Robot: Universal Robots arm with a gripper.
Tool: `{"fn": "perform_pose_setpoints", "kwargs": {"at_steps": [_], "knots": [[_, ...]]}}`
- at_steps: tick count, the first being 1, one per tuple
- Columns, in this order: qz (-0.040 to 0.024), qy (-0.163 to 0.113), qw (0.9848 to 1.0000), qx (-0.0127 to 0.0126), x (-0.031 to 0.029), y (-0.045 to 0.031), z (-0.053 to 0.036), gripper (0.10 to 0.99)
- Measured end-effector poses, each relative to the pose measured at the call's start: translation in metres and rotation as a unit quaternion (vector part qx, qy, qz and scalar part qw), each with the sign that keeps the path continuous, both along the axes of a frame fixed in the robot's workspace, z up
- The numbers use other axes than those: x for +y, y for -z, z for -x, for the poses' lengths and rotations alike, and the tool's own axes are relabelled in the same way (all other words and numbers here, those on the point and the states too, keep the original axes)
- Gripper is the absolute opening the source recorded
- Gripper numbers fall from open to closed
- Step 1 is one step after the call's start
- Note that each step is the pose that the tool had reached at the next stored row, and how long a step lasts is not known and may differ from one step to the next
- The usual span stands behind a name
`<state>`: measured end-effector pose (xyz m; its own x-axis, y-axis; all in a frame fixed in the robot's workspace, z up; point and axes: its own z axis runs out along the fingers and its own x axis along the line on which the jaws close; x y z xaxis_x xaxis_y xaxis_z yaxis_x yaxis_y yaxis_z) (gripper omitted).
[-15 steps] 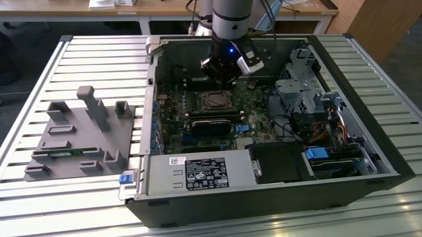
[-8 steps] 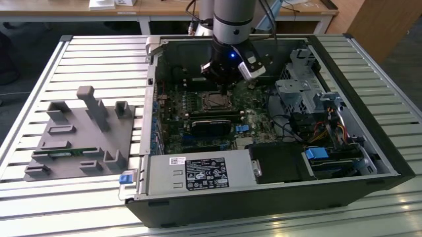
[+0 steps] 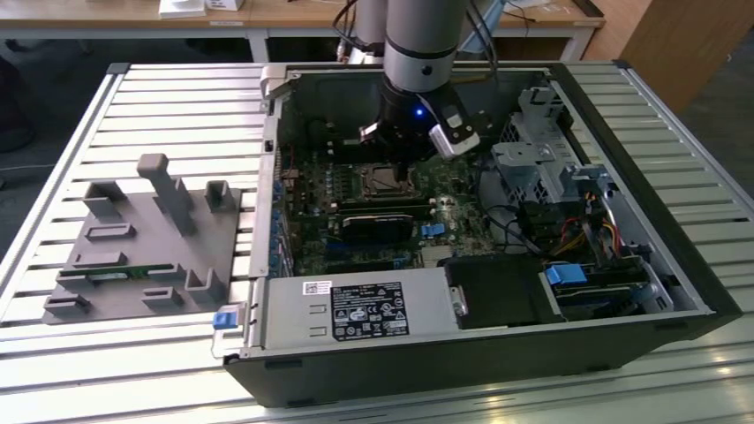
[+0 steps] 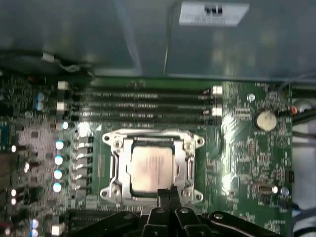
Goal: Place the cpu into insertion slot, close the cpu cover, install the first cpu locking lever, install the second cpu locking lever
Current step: 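Install the second cpu locking lever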
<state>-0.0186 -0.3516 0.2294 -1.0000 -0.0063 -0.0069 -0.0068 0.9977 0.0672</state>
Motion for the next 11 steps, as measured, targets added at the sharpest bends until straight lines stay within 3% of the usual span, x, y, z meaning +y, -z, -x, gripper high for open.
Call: {"fn": "perform_pose_setpoints", "kwargs": {"at_steps": [4,6,9,11], "knots": [[-0.0006,0.000,1.0000,0.0000,-0.0069,0.0003,0.0000,0.122],[-0.0074,0.000,1.0000,0.0004,-0.0086,0.0004,0.0000,0.122],[-0.0234,0.000,0.9997,0.0024,-0.0112,0.0006,0.0000,0.122],[-0.0264,0.000,0.9996,0.0030,-0.0144,0.0009,0.0000,0.122]]}}
